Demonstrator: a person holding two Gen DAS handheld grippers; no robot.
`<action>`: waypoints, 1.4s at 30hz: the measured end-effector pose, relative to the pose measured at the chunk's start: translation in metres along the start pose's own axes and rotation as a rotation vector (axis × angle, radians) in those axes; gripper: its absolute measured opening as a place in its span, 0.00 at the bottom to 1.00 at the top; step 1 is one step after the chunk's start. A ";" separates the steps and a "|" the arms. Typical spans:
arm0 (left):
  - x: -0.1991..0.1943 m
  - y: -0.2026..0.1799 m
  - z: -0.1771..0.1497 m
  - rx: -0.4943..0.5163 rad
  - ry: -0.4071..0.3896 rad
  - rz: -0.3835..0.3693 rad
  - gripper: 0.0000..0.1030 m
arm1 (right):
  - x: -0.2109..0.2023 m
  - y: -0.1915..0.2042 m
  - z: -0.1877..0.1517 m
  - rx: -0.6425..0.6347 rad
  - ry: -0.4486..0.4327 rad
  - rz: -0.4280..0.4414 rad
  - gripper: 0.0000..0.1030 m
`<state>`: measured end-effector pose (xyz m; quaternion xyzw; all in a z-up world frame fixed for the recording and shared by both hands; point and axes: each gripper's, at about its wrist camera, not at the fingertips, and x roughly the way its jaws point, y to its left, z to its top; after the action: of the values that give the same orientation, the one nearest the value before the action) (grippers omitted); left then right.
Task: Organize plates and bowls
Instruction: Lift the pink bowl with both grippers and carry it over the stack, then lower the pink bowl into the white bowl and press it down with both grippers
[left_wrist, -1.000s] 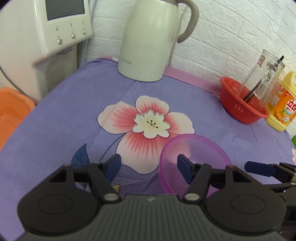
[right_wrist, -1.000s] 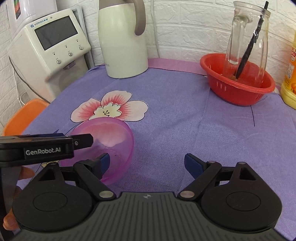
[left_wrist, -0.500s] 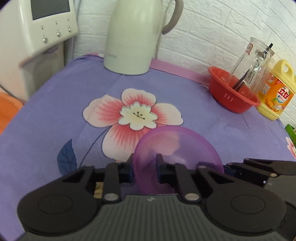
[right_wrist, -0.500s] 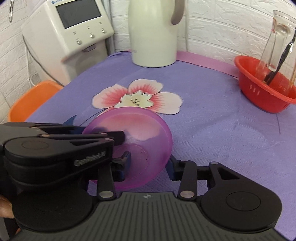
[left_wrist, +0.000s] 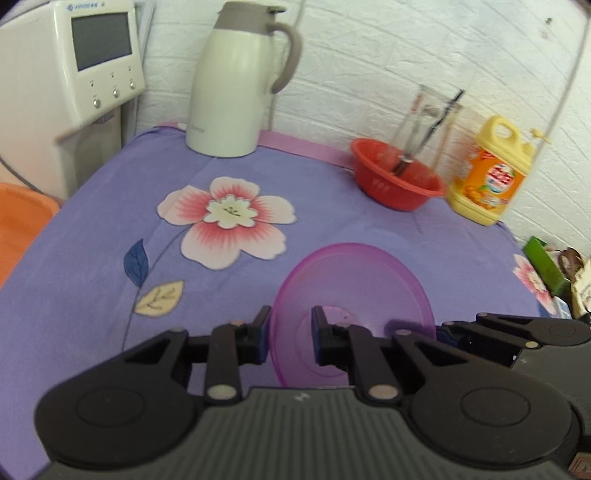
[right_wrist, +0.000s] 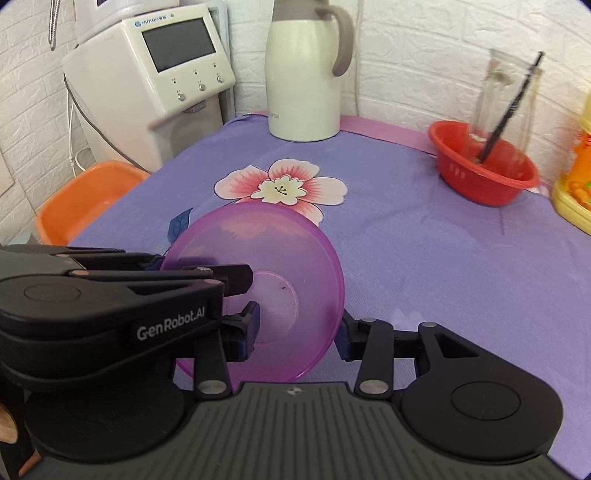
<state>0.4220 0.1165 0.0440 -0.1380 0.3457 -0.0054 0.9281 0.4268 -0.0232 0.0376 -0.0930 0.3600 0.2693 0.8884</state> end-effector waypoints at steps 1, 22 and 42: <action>-0.010 -0.008 -0.005 0.009 -0.004 -0.012 0.11 | -0.011 -0.002 -0.006 0.005 -0.006 -0.006 0.71; -0.130 -0.165 -0.171 0.173 0.094 -0.275 0.13 | -0.196 -0.044 -0.193 0.166 -0.028 -0.186 0.76; -0.137 -0.150 -0.171 0.269 -0.073 -0.230 0.70 | -0.222 -0.057 -0.228 0.253 -0.233 -0.201 1.00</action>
<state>0.2203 -0.0567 0.0469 -0.0511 0.2900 -0.1527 0.9434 0.1918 -0.2443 0.0243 0.0157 0.2747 0.1407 0.9510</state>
